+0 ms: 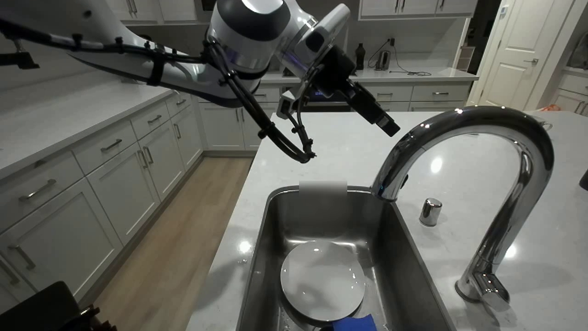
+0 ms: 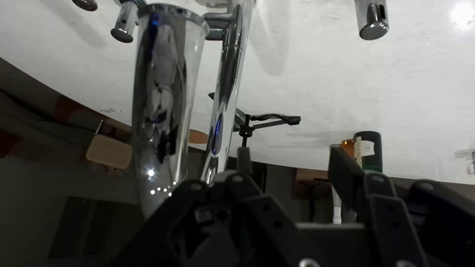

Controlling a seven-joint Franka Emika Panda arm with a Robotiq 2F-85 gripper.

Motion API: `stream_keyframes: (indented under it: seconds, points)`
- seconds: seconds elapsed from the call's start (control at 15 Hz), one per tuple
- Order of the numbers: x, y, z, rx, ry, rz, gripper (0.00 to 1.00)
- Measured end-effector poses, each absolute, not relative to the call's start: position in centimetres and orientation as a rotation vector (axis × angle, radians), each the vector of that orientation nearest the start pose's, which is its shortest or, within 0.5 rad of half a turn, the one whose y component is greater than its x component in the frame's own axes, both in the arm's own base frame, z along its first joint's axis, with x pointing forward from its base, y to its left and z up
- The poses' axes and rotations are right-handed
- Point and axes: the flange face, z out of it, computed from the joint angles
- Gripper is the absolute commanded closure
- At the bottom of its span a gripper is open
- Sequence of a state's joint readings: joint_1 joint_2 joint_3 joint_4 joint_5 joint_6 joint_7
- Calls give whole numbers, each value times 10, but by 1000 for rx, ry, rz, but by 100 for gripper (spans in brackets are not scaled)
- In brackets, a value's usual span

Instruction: Turn the tap nozzle to the right

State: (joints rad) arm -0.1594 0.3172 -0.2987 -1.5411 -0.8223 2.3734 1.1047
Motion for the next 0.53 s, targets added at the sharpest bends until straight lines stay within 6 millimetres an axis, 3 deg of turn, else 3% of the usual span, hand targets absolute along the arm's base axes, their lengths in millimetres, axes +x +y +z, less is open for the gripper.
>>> stream_keyframes:
  seconds: [0.2,0.4,0.53]
  points:
    - [628,-300,542,2042,-1222,905,95]
    - [624,-306,543,2029,-1232,901,100]
    - [622,-309,545,2023,-1236,900,98]
